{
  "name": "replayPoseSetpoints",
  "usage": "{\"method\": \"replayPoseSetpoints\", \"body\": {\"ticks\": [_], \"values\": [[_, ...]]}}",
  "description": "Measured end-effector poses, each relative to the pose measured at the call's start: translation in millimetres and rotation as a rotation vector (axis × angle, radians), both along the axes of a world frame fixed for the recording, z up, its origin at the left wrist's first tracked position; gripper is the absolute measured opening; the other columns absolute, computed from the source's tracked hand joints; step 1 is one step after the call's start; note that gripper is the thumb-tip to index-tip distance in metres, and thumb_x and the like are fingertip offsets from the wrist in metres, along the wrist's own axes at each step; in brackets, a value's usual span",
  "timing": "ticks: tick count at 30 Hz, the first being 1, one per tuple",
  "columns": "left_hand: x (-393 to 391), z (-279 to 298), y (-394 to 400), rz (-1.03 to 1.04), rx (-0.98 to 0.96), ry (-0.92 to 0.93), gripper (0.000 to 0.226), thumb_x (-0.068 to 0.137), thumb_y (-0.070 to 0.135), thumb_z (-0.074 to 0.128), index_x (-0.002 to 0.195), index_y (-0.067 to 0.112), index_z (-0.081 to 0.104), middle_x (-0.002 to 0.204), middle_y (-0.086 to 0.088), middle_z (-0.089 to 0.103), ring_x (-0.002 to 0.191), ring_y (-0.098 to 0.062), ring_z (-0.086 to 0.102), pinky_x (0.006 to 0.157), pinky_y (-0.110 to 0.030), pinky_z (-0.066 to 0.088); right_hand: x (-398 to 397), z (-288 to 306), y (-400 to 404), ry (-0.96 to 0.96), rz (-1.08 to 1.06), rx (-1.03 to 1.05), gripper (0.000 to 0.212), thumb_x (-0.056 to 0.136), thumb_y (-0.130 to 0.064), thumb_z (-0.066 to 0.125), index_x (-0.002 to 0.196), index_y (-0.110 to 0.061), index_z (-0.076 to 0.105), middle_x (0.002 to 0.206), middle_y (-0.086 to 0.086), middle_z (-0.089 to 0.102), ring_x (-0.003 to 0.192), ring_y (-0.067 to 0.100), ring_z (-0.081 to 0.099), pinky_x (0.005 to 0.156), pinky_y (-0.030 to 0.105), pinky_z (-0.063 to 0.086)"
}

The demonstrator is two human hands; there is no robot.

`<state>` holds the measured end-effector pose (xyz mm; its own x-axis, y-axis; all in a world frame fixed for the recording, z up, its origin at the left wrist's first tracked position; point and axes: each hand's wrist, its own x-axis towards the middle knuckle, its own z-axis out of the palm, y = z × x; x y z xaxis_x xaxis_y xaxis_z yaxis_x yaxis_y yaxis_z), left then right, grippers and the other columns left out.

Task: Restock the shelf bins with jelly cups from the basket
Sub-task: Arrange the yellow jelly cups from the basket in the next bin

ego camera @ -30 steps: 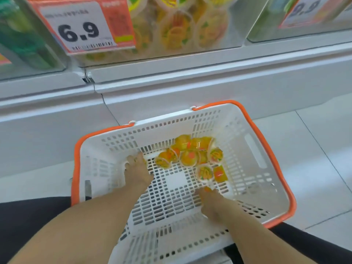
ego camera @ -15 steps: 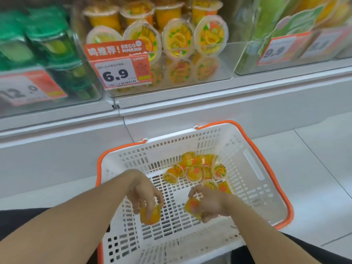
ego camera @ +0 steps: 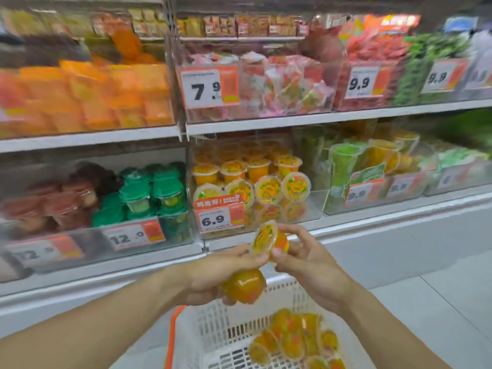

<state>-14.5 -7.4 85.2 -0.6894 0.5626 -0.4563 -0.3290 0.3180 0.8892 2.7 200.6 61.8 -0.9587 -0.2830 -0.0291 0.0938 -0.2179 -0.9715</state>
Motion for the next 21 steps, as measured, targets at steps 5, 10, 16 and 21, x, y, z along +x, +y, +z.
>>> {"method": "replayPoseSetpoints", "body": {"ticks": [5, 10, 16, 21], "values": [[11, 29, -14, 0.170, 0.064, 0.224, 0.027, 0.089, 0.048, 0.065, 0.114, 0.038, 0.068, 0.097, -0.009, 0.066, 0.075, -0.016, 0.052, 0.053, -0.023, 0.032, -15, 22, -19, 0.211, -0.118, 0.279, 0.062, 0.065, -0.015, 0.092, 0.109, -0.010, 0.048, 0.105, 0.007, 0.074, 0.100, 0.027, 0.069, 0.084, 0.037, 0.057], [3, 34, -14, 0.370, 0.026, 0.350, 0.037, 0.091, 0.047, 0.064, 0.128, 0.047, 0.056, 0.110, 0.004, 0.071, 0.088, -0.020, 0.056, 0.067, -0.035, 0.039, -40, 34, -42, 0.420, -0.190, 0.357, 0.068, 0.061, -0.024, 0.094, 0.118, -0.028, 0.057, 0.110, -0.006, 0.070, 0.102, 0.013, 0.070, 0.081, 0.036, 0.060], [-13, 36, -24, 0.601, -0.015, 0.260, 0.049, 0.067, 0.052, 0.074, 0.110, 0.030, 0.064, 0.114, -0.007, 0.066, 0.103, -0.030, 0.065, 0.065, -0.032, 0.044, -92, 58, -69, 0.566, -0.437, 0.524, 0.059, 0.064, -0.034, 0.092, 0.112, -0.029, 0.058, 0.110, -0.015, 0.065, 0.103, 0.005, 0.061, 0.087, 0.026, 0.052], [-21, 43, -36, 0.615, 0.192, 0.135, 0.030, 0.080, 0.030, 0.072, 0.109, 0.024, 0.067, 0.115, -0.012, 0.071, 0.091, -0.023, 0.062, 0.074, -0.034, 0.041, -146, 85, -105, 0.447, -0.460, 0.636, 0.064, 0.062, -0.029, 0.094, 0.112, -0.029, 0.053, 0.107, -0.009, 0.064, 0.097, 0.009, 0.063, 0.078, 0.022, 0.052]]}}
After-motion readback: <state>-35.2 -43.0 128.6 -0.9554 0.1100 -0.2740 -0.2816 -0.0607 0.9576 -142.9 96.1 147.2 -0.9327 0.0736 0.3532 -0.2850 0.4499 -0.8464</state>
